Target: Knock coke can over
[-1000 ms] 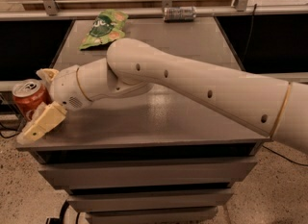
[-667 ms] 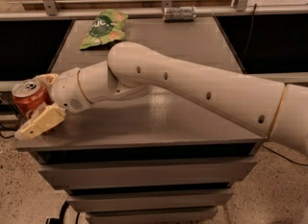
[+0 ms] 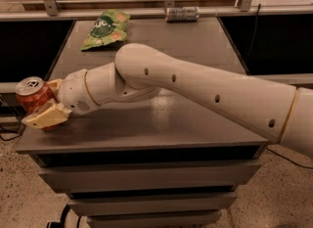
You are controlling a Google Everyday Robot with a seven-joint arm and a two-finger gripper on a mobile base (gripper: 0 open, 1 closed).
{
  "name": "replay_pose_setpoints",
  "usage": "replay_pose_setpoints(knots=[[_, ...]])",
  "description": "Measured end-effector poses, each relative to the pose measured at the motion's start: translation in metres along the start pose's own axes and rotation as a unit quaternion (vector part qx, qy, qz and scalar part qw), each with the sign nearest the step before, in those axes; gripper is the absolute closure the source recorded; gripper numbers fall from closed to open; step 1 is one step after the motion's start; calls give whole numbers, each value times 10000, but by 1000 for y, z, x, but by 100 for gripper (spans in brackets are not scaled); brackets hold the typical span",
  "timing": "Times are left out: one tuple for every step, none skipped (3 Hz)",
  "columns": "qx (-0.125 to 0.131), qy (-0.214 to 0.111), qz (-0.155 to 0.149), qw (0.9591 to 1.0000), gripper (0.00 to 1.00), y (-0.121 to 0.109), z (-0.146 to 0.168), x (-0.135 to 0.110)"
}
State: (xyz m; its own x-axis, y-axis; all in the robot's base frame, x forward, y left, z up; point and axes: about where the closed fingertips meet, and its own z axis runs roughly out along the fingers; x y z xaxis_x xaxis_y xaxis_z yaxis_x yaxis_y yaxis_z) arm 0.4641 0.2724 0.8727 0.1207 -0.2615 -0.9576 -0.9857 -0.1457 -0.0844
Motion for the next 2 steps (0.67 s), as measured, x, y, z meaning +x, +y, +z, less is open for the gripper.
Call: replay_pose_setpoints(knots=[[112,-102,-3,9999,88,-6,-15,-6],[317,-152,-30,9994,100,-19,-42,-18]])
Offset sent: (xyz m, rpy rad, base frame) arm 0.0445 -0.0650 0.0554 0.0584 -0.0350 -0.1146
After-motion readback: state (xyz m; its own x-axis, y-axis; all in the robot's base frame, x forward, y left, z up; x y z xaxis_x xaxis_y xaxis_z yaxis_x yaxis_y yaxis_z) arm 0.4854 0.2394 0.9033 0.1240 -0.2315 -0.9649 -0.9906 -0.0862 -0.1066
